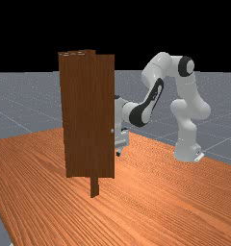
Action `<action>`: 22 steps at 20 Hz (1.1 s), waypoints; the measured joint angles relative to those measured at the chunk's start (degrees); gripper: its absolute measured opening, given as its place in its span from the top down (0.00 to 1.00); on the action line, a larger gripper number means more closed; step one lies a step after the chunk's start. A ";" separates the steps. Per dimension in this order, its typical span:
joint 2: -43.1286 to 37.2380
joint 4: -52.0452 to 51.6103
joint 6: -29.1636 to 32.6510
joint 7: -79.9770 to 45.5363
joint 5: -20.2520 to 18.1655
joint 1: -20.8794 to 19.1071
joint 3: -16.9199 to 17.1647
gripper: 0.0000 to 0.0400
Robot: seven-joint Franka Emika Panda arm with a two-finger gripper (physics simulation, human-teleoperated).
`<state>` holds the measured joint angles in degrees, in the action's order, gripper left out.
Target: Open the door
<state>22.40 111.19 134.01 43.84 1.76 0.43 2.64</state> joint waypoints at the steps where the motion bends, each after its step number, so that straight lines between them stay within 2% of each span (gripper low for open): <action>1: 0.00 0.00 0.00 0.00 0.00 0.00 0.00 0.39; 2: 0.00 0.00 0.00 0.00 0.00 0.00 0.00 0.63; 3: 0.00 0.00 0.00 0.00 0.00 0.00 0.00 0.78; 4: 0.00 0.00 0.00 0.00 0.00 0.00 0.00 0.86; 6: -0.34 0.64 1.00 -0.03 0.01 0.00 0.01 0.95; 8: -0.39 0.05 -0.31 1.11 0.08 -0.16 -0.17 0.98; 9: 1.30 -3.95 -8.22 0.31 0.02 0.01 -0.03 0.99; 10: 1.61 -5.01 -13.16 0.46 0.12 0.04 -0.01 0.99; 11: -3.30 3.01 -7.65 0.23 0.31 0.09 0.09 1.00; 12: -9.67 13.53 1.71 -6.15 7.22 1.71 1.51 1.00; 14: -18.03 24.71 2.79 -12.42 14.01 1.41 0.84 1.00; 15: -22.01 29.78 5.54 -12.30 3.67 0.34 0.76 1.00; 19: -28.77 37.77 6.96 -9.16 4.72 -0.22 0.62 1.00; 20: -28.76 37.70 6.62 -13.40 4.23 -0.09 -0.27 1.00; 22: -27.94 36.53 5.52 -34.08 1.67 1.73 -4.67 1.00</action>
<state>-5.55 147.73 139.53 9.75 3.43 2.16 -2.03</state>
